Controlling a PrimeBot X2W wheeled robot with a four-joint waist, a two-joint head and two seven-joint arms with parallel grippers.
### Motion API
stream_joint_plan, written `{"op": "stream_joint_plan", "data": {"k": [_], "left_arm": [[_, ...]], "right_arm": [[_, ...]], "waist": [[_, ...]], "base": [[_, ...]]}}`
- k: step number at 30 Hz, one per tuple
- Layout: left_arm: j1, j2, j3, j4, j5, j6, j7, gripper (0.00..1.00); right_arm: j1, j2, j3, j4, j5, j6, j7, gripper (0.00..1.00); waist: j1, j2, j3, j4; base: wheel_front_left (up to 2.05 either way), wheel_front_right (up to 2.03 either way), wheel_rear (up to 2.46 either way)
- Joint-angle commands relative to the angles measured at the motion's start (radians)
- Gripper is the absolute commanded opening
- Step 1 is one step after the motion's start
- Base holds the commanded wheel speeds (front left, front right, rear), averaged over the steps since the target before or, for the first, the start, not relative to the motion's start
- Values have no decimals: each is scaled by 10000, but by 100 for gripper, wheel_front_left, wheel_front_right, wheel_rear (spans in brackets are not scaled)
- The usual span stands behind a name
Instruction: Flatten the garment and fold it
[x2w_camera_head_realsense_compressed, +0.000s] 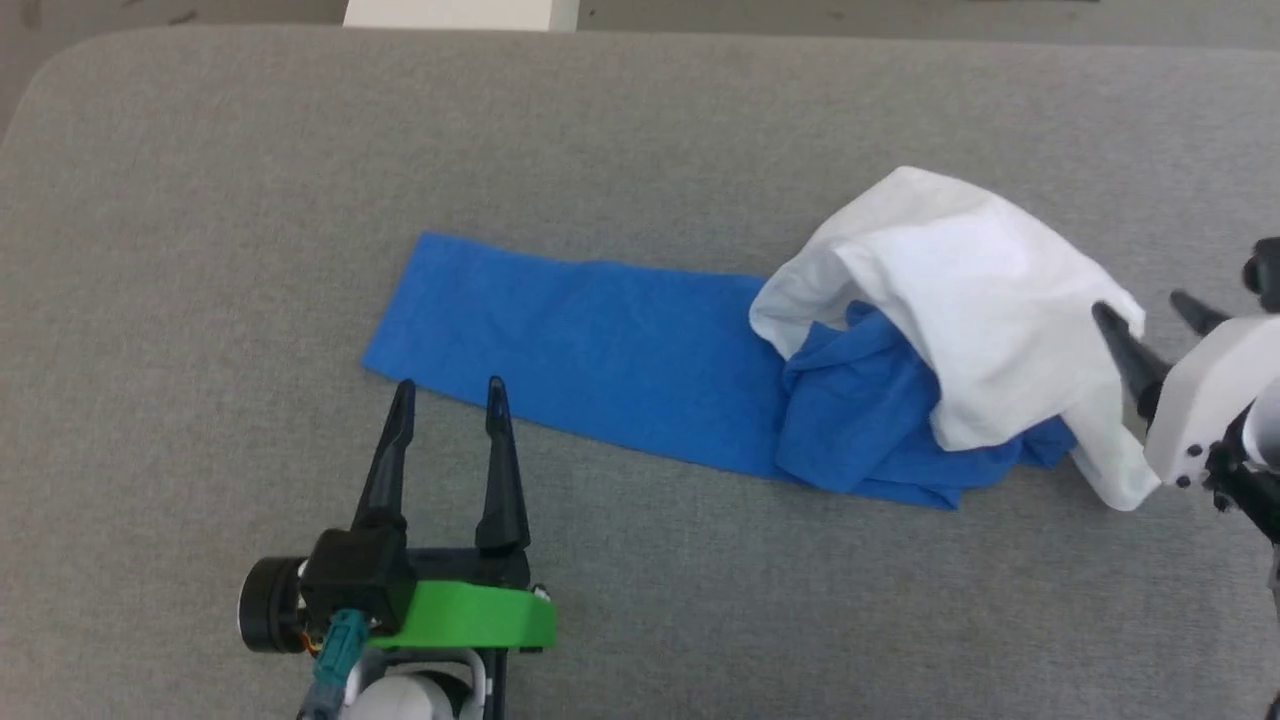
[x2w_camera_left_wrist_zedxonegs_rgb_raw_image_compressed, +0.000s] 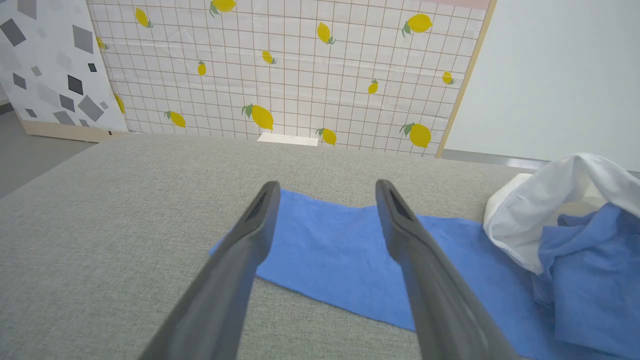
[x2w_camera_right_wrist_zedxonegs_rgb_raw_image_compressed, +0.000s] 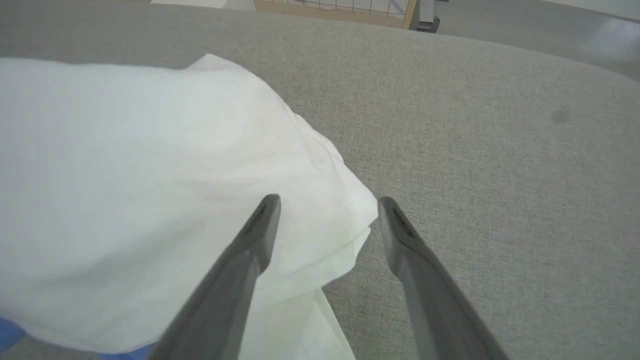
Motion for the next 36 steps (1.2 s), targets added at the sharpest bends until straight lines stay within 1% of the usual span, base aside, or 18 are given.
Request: {"op": "stream_joint_plan", "data": {"k": [1, 4, 5, 6, 7, 8, 12, 15, 18, 21, 24, 26, 28, 30, 32, 36], "left_arm": [[-232, -47, 17, 47, 87, -82, -39, 100], [-388, -100, -22, 81, 151, -138, -39, 100], [-423, -111, -34, 86, 161, -148, -39, 100], [-459, -122, -38, 89, 171, -145, -39, 100], [-479, -130, -35, 92, 178, -137, -39, 100], [-498, -137, -27, 96, 185, -124, -39, 100], [-471, -153, 55, 141, 187, -61, -39, 100], [-426, -159, 151, 219, 148, -59, -39, 100], [-358, -162, 217, 287, 109, -105, -39, 100], [-265, -163, 276, 321, 62, -140, -39, 100], [-114, -164, 354, 333, 42, -158, -39, 100], [1, -164, 396, 334, 54, -180, -39, 100], [109, -164, 421, 308, 79, -210, -39, 100], [225, -165, 433, 281, 96, -231, -40, 100], [312, -165, 430, 274, 129, -258, -40, 100], [347, -165, 417, 270, 222, -325, -40, 100]], "right_arm": [[-209, -99, 132, 248, 82, -15, 185, 100], [-330, -319, 525, 746, 157, -15, 424, 100], [-357, -329, 578, 868, 194, -15, 422, 98], [-393, -335, 637, 997, 222, -15, 369, 40], [-427, -316, 637, 1087, 254, -15, 293, 22], [-482, -294, 626, 1170, 276, -15, 159, 0], [-759, -384, 708, 1201, 202, -15, -349, 0], [-1083, -499, 712, 1043, 175, -15, -834, 0], [-1485, -791, 681, 844, -27, -15, -1285, 0], [-1915, -1157, 421, 563, -487, -15, -1734, 0], [-1979, -1330, -41, 393, -939, -15, -1995, 0], [-1720, -1430, -515, 308, -1256, -15, -2038, 0], [-1164, -1505, -1091, 259, -1581, -15, -2009, 0], [-418, -1433, -1786, 318, -1802, -15, -2008, 0], [482, -1264, -2494, 454, -2082, -15, -2092, 0], [2277, -433, -3781, 835, -2265, -15, -2261, 0]], "waist": [[0, 0, 440, 420], [0, 0, 628, 578], [0, 0, 672, 618], [0, 0, 706, 647], [0, 0, 726, 660], [0, 0, 743, 666], [0, 0, 627, 557], [0, 0, 314, 364], [0, 0, -76, 175], [0, 0, -474, 7], [0, 0, -761, -112], [0, 0, -889, -165], [0, 0, -945, -182], [0, 0, -950, -173], [0, 0, -897, -149], [0, 0, -749, -81]], "base": [[0, 0, 0], [0, 0, 0], [0, 0, 0], [0, 0, 0], [0, 0, 0], [0, 0, 0], [0, 0, 0], [0, 0, 0], [0, 0, 0], [0, 0, 0], [0, 0, 0], [0, 0, 0], [0, 0, 0], [0, 0, 0], [0, 0, 0], [0, 0, 0]]}}
